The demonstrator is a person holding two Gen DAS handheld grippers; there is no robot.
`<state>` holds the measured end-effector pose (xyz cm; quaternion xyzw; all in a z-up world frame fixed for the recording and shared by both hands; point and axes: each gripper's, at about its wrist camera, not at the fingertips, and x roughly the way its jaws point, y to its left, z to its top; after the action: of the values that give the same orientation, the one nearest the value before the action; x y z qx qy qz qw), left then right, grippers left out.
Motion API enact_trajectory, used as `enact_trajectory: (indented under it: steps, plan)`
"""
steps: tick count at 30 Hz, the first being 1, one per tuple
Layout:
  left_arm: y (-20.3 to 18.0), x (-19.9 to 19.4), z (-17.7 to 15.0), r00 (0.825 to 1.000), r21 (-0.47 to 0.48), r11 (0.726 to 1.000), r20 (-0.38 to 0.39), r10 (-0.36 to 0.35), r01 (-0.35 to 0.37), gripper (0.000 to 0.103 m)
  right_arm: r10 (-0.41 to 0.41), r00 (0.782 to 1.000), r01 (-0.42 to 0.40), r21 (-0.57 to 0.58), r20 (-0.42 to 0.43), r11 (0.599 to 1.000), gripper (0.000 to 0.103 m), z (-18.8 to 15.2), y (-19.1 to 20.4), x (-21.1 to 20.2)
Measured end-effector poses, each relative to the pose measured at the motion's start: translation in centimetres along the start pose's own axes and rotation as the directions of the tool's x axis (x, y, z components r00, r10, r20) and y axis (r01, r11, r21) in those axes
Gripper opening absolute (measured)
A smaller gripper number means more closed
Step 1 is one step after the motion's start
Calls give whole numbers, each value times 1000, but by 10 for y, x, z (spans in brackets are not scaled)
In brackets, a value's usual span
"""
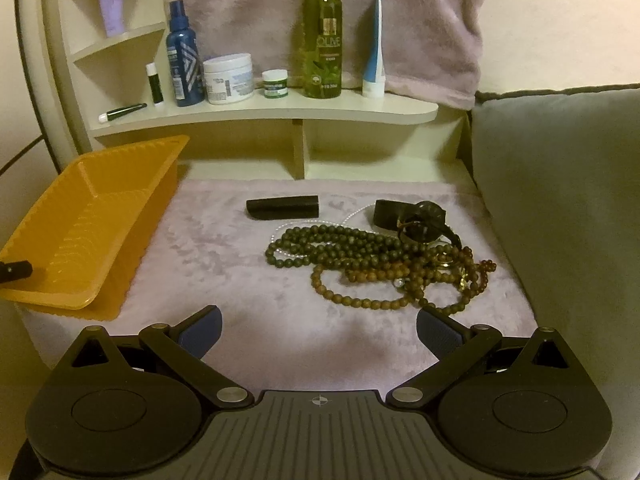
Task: Organize jewelry
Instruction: 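Move the left tool to the orange tray rim and close on it, then lift the orange tray with the left tool and tilt it toward the jewelry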
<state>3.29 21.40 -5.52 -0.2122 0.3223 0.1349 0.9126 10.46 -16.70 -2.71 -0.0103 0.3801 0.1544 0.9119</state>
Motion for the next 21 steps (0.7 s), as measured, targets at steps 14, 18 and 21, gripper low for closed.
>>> enact_trajectory:
  steps: [14, 18, 21]
  plan:
    - [2, 1, 4, 1000, 5, 1000, -30, 5, -5, 21, 10, 1000, -10, 15, 1, 1000, 103, 4, -1, 7]
    - [-3, 2, 4, 999, 37, 999, -46, 14, -12, 9, 10, 1000, -10, 35, 5, 999, 103, 4, -7, 6]
    - [-10, -3, 5, 999, 71, 997, -32, 33, -31, 9, 11, 1000, -12, 43, 16, 999, 103, 4, -10, 3]
